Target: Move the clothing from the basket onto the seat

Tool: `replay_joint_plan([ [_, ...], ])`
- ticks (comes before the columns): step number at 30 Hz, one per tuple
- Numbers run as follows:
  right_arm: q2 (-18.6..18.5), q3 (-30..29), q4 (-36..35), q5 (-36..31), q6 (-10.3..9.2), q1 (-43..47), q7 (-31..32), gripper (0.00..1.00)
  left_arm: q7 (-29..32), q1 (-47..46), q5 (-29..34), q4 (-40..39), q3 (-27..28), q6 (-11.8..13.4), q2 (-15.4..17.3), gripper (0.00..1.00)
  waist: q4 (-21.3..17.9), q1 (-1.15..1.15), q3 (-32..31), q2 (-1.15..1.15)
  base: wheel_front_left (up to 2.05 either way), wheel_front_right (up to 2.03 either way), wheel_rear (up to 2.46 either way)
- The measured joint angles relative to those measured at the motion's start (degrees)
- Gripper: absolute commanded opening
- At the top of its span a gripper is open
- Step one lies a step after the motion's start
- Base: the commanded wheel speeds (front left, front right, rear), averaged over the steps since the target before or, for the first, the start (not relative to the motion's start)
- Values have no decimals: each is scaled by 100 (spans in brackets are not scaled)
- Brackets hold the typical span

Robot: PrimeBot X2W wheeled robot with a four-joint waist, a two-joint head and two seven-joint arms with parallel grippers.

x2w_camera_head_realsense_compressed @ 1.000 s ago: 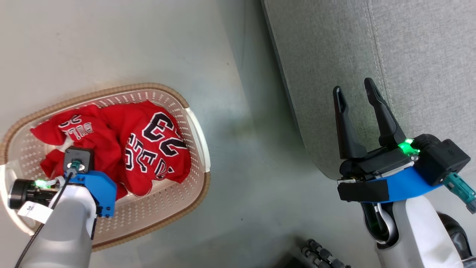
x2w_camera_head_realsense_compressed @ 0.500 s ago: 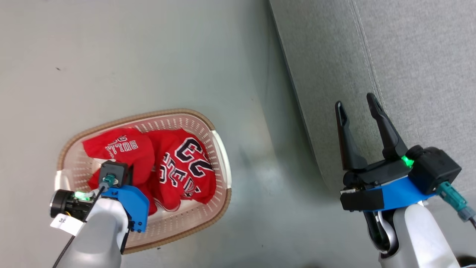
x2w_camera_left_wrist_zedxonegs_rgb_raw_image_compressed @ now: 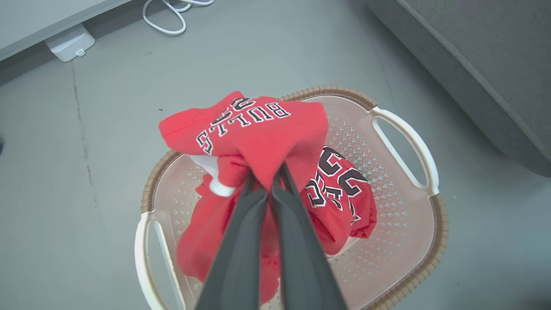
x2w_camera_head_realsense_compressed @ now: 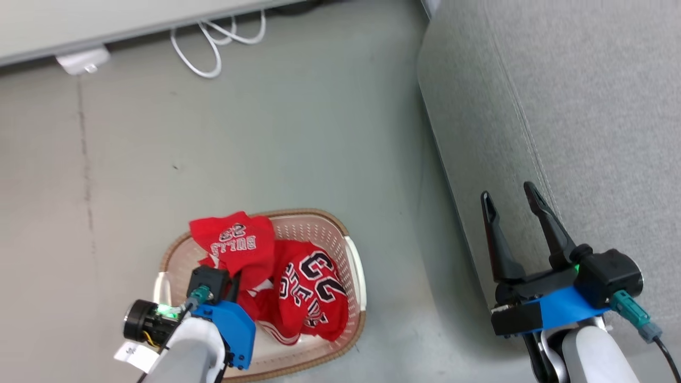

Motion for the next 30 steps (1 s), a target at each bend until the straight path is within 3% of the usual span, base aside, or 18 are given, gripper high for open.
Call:
replay_joint_plan([
  [7,0,-24,120,-116,0,237,1,100,-1,433,29,-559,-247,-108,-85,0,309,0,-580,0,0,0,0],
  [13,0,30,243,-154,0,497,0,100,-1,242,-68,-700,-580,-131,-219,0,517,-1,-1075,0,0,0,0],
  [20,0,147,345,-181,0,667,0,100,0,321,-673,-1318,-1296,-142,-220,0,679,0,-1519,0,0,0,0],
  [30,0,303,459,-181,0,843,0,100,-1,104,-1400,-1857,-2104,34,-221,0,724,0,-1928,0,0,0,0],
])
